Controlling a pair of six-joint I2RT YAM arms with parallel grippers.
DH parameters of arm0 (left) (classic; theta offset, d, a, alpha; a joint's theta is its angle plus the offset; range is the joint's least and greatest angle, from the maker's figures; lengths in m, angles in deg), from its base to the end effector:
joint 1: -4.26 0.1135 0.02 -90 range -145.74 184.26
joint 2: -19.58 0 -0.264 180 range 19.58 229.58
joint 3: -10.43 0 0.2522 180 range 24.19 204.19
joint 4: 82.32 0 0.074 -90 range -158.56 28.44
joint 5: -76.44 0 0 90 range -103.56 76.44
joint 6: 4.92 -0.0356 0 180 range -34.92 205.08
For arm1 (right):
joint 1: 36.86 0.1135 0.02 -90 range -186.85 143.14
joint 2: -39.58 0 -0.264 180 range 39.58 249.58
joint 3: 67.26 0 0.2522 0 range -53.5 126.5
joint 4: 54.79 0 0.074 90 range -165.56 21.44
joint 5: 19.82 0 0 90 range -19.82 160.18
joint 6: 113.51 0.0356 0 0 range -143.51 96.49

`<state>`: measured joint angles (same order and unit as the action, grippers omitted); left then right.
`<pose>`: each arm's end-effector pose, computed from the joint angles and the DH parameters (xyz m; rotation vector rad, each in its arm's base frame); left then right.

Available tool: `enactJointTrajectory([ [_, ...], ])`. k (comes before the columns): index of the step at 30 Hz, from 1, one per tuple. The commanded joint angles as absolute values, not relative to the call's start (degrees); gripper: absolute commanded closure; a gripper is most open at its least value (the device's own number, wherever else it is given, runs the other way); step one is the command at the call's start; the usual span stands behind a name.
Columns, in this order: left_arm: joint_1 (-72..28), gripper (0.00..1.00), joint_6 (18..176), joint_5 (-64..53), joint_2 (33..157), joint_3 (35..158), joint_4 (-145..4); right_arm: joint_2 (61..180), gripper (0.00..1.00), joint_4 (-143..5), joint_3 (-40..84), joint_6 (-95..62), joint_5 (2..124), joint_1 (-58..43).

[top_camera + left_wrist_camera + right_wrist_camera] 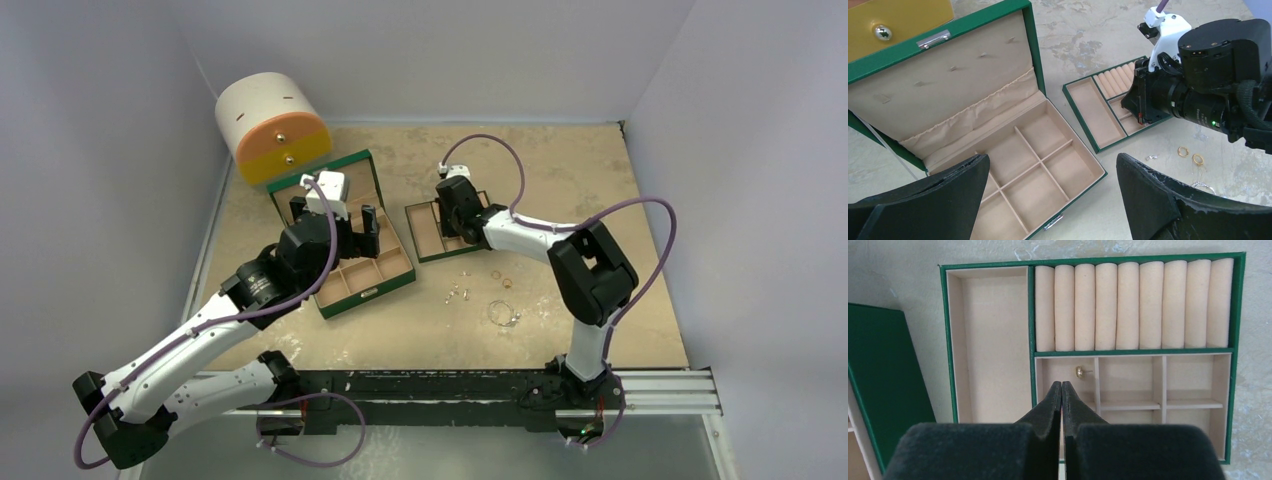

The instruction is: Organize the mixed jewelry

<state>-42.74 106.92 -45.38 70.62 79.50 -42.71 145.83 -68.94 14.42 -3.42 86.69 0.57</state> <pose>0.1438 -0.1267 0.3585 0.0534 1.8974 -0.2779 0.3298 0.2397 0.1944 -0.1817 2.2162 0.2302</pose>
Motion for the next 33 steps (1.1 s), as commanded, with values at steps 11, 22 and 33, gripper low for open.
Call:
enactJointTrajectory([
  [11, -42.72, 0.02, 105.95, -46.69, 70.82, 82.19, -43.50, 147.96, 0.85, -66.54, 18.71, -1.63, 86.46, -0.09],
  [22, -42.74, 0.02, 105.91, -46.74, 70.68, 82.15, -43.51, 143.27, 0.81, -67.04, 15.58, -1.05, 85.68, -0.07],
  [33, -42.75, 0.02, 105.82, -47.31, 70.52, 82.26, -43.30, 132.56, 0.77, -68.46, 7.21, -0.06, 82.07, -0.10],
])
